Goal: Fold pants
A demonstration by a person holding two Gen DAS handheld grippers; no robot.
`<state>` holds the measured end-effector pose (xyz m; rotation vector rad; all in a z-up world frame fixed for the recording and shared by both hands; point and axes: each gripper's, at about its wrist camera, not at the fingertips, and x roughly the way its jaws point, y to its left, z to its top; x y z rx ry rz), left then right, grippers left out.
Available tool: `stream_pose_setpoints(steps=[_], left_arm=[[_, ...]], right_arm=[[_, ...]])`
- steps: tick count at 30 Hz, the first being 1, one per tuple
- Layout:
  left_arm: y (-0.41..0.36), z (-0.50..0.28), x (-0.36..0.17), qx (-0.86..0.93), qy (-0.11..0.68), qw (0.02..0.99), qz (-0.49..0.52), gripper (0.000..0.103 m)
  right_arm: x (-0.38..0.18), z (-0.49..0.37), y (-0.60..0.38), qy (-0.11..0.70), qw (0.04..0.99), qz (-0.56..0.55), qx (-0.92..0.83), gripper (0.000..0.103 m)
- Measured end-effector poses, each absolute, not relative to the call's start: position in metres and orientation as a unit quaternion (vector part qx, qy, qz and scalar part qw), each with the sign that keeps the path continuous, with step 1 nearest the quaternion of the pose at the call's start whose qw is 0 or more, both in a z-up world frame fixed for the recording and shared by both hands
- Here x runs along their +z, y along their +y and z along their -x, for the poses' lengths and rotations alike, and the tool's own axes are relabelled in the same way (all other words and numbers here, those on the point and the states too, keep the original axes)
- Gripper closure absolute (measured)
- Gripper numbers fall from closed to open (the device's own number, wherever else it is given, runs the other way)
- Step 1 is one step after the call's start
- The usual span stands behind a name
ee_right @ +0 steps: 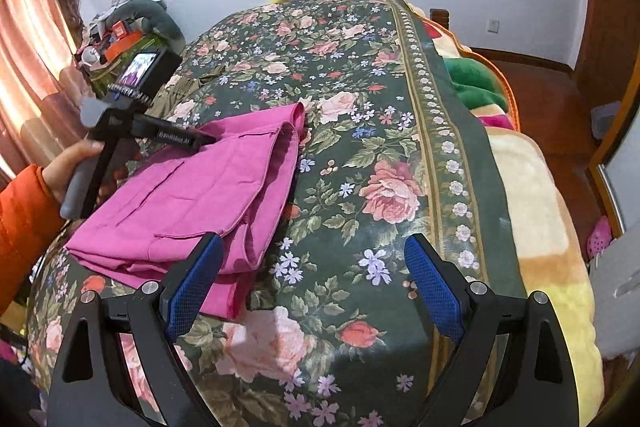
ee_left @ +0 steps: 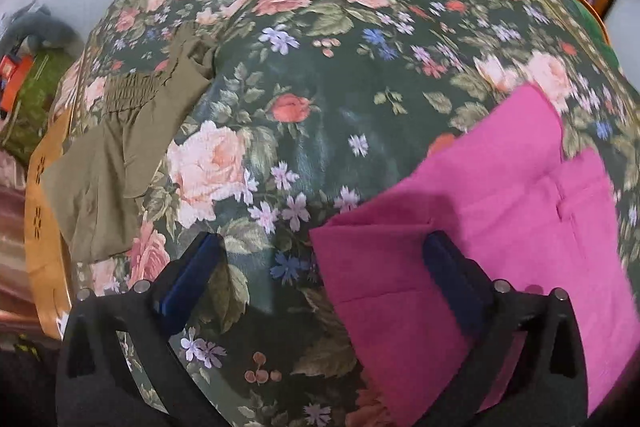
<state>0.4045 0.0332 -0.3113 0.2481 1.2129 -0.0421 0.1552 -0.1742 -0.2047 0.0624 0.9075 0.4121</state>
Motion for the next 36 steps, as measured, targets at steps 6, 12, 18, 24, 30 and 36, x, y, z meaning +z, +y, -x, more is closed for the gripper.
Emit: stream_pose_setpoints(steps=[6,12,18,24,30,36], left_arm=[[0.034,-0.379,-0.305,-0.013,0.559,0.814,-0.158,0.000],[0.058,-0.348,-0.295,-0.002,0.569,0.813,-0.123,0.000],[0.083,-0.301,-0.282,-0.015,0.571,0.819,-0.051,0.000],[0.090,-0.257,-0.269,-0.013,0.557,0.830,-0.036,0.000],[0.087,-0.238,-0.262,-0.011,0.537,0.842,-0.040,0.000],[0.088,-0.228,-0.258,-0.019,0.519,0.854,-0.035,0.015]], right_arm=[[-0.203,-0.150,-0.168,0.434,0.877,-0.016,0.205,0.013],[-0.194,-0.144,-0.170,0.424,0.881,-0.022,0.207,0.013],[-0.192,-0.138,-0.172,0.426,0.880,-0.036,0.208,0.013],[-0.201,-0.140,-0.168,0.439,0.871,-0.049,0.215,0.013],[-0.208,-0.149,-0.154,0.449,0.862,-0.032,0.231,0.013],[-0.215,-0.168,-0.133,0.461,0.852,-0.003,0.250,0.032]])
